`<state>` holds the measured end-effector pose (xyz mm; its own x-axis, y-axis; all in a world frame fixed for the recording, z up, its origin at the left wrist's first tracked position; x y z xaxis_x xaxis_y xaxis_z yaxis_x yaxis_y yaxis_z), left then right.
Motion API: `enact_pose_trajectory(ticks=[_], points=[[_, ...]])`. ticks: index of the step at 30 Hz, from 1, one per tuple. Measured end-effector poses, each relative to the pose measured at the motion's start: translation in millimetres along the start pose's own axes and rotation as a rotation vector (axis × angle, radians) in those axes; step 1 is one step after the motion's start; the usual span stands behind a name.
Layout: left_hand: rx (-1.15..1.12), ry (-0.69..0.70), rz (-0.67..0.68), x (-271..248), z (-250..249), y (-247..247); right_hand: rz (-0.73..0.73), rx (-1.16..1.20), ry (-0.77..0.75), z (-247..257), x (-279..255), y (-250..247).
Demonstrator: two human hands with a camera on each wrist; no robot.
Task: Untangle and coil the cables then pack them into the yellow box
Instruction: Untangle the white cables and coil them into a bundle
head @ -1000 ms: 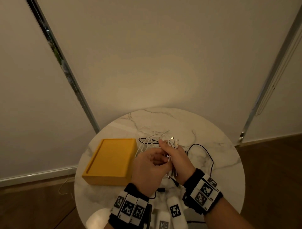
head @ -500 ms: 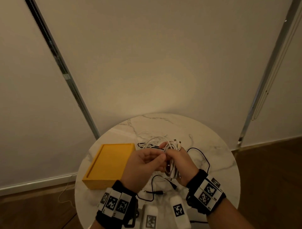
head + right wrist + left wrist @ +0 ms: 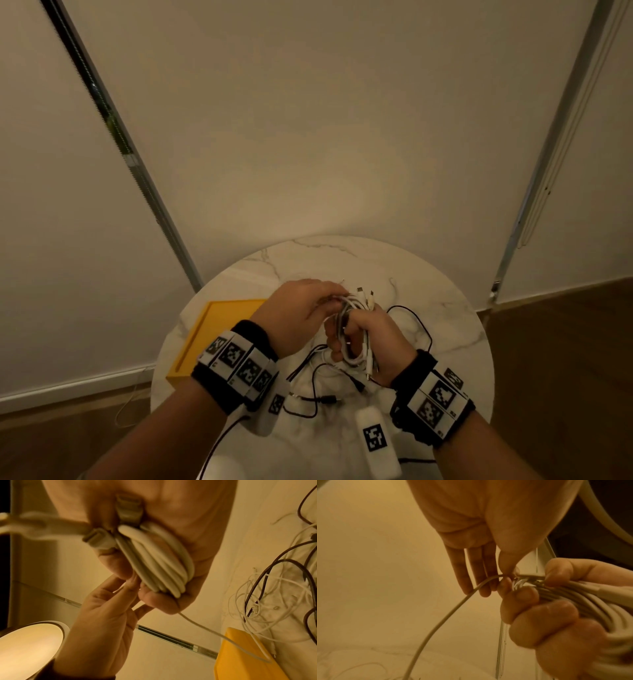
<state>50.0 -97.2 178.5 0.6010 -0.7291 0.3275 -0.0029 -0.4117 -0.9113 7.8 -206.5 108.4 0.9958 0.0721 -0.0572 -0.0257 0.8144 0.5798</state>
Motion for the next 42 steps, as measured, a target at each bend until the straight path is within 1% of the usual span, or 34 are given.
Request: enact_pose_trajectory(ticks=[3,4,7,9,11,15,17,19,22,24,27,29,32,34,37,40,42], points=[[-0.006,0.071,-0.144,4.1,-1.3,-13.8,-0.016,-0.052,0.034,0.2,-0.9,-0.1],[0.001,0.099,-0.174,4.8,-2.3,-16.3,-0.02,-0.084,0.04,-0.7,-1.0,0.6],[0.001,0.177,-0.187,6.2,-10.5,-18.4,-0.026,-0.174,0.002,-2.3,-0.8,5.0],[-0.026,0.186,-0.182,5.3,-13.0,-17.4,-0.031,-0.195,-0.027,-2.9,0.0,6.8],[-0.042,0.122,-0.164,4.4,-9.9,-14.1,-0.042,-0.187,-0.031,-2.9,0.6,7.4],[-0.09,-0.141,-0.116,-0.5,10.7,-3.9,-0.128,-0.071,-0.035,-0.6,1.8,3.0],[-0.118,-0.216,-0.095,-3.5,20.1,3.3,-0.178,-0.028,-0.051,0.4,3.6,-1.5],[-0.176,-0.256,-0.084,-7.9,25.4,10.8,-0.207,-0.019,-0.08,2.7,4.0,-2.8],[-0.353,-0.286,-0.126,-17.7,19.5,14.9,-0.213,-0.032,-0.13,7.8,1.9,-2.0],[-0.456,-0.319,-0.214,-24.7,9.6,12.1,-0.224,-0.024,-0.128,8.5,0.9,-2.9],[-0.497,-0.336,-0.357,-33.5,-1.6,8.6,-0.222,-0.038,-0.131,7.6,-0.3,-0.9],[-0.484,-0.336,-0.407,-37.3,-4.9,6.6,-0.205,-0.068,-0.147,9.1,-1.9,4.1],[-0.511,-0.357,-0.425,-41.1,-6.8,5.9,-0.149,-0.044,-0.181,12.6,-6.3,13.2],[-0.48,-0.354,-0.433,-43.4,-7.6,5.3,-0.118,0.006,-0.178,13.0,-7.7,17.6],[-0.429,-0.363,-0.416,-47.1,-7.8,5.4,-0.06,-0.004,-0.154,12.3,-9.5,25.6],[-0.499,-0.399,-0.43,-52.8,-4.5,2.8,-0.015,-0.012,-0.109,10.4,-12.8,30.6],[-0.417,-0.412,-0.463,-57.0,-0.4,-0.9,0.024,-0.012,-0.076,10.1,-15.3,34.6]])
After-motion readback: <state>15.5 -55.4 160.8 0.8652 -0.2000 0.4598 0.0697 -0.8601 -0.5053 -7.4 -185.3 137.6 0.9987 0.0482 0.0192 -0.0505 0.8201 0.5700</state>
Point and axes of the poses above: each hand's wrist, its own x-axis towards the middle knuckle, its own y-axis out of the palm, z = x × y, the point moved 5 cm from there along x, towards the middle knuckle, and after that the axes turned 6 degrees about x, right-handed, at the moved point
